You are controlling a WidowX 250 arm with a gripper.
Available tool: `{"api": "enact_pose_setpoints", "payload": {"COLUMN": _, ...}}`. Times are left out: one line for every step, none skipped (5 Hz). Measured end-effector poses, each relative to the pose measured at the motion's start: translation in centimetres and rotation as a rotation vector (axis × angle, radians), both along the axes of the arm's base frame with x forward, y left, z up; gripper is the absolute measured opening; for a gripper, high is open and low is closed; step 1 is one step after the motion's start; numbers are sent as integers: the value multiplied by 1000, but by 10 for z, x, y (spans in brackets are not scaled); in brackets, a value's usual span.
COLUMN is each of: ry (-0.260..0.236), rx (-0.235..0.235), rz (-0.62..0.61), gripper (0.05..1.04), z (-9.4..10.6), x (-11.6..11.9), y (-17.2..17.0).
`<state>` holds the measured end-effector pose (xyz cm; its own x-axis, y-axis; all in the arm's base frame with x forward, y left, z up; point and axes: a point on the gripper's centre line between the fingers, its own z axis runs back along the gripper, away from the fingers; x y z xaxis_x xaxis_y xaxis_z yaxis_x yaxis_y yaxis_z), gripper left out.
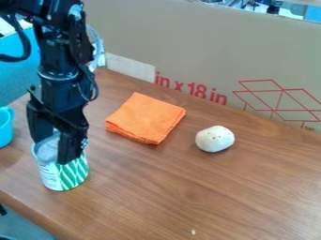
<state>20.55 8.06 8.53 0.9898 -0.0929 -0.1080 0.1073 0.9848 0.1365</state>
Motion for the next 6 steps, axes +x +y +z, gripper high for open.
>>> {"api": "enact_pose_setpoints", "payload": {"ry": 21, "rx": 0, "rz": 19, "gripper": 1007, "z": -8, "x": 1, "y": 1}}
{"api": "enact_pose_setpoints", "payload": {"ry": 8, "rx": 3, "rz": 29, "gripper": 1007, "z": -9, "x": 3, "y": 1}}
{"api": "enact_pose_setpoints", "payload": {"ry": 0, "rx": 3, "rz": 34, "gripper": 1007, "z": -10, "x": 5, "y": 1}}
{"api": "enact_pose_setpoints", "payload": {"ry": 6, "rx": 0, "rz": 38, "gripper": 1007, "z": -12, "x": 5, "y": 1}}
{"api": "enact_pose_setpoints", "payload": {"ry": 2, "rx": -3, "rz": 35, "gripper": 1007, "z": -12, "x": 6, "y": -2}}
{"api": "enact_pose_setpoints", "payload": {"ry": -12, "rx": -29, "rz": 33, "gripper": 1007, "z": -16, "x": 7, "y": -8}}
